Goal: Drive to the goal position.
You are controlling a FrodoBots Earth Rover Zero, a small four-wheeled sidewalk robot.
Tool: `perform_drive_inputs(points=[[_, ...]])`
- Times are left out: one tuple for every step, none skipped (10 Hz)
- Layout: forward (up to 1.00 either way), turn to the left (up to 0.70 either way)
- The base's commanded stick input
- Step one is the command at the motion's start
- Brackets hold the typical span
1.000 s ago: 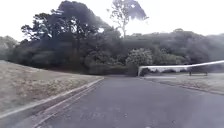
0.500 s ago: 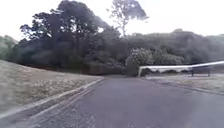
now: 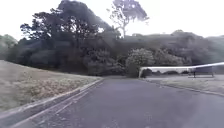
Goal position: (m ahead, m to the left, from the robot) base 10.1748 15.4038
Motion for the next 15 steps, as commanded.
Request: perform_drive_inputs(points=[[0.70,0.00],[0.70,0.00],[0.70,0.00],[0.70,0.00],[0.70,0.00],[0.70,0.00],[0.70,0.00],[0.70,0.00],[0.70,0.00],[0.70,0.00],[0.70,0.00],[0.70,0.00],[0.70,0.00],[0.70,0.00],[0.70,0.00]])
